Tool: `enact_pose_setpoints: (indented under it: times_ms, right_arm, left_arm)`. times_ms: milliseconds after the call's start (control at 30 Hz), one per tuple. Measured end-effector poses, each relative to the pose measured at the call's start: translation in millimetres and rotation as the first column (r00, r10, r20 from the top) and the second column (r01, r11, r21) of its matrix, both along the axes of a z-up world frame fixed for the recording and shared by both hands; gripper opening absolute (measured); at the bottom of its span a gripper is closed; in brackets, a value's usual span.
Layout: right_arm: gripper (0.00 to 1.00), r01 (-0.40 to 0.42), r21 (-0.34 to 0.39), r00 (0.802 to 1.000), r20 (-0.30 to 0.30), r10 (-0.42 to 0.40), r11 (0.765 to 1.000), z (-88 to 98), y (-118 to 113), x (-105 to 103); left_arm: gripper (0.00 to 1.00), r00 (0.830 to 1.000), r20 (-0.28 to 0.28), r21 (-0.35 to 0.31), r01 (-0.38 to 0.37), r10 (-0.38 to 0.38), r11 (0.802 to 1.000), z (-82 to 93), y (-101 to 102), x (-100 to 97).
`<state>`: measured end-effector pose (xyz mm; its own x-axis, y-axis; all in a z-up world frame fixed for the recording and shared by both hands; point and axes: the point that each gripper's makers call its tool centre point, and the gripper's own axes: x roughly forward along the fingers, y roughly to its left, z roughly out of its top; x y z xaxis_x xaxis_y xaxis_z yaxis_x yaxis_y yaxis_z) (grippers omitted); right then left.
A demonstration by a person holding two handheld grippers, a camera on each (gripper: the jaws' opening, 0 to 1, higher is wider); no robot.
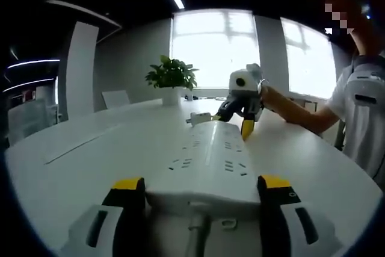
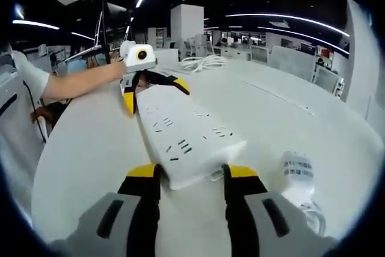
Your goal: Straighten the power strip on the desk, plug the charger into it
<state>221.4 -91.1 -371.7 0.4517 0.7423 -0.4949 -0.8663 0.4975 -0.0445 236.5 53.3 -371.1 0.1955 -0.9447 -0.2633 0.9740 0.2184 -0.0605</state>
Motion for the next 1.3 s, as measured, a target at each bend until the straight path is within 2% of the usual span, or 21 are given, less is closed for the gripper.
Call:
enact_pose_setpoints:
  times_ms: [633,1300]
  right_arm:
    - [0.41,-0.008,0.01,1.0,0.003,0.008,1.0,-0.1,-1,-1]
    - [0.41,-0.01,0.011,1.0,0.004,0.009,1.0,-0.4,-1,0]
  left_arm:
    - [0.71,1.0,-0.017,0.013,-0.021,0.021,1.0,-0.4,11,-4.8]
    - [0.69,1.0,-0.02,0.011,-0.015,0.015,1.0,-0.4,15,-3.4]
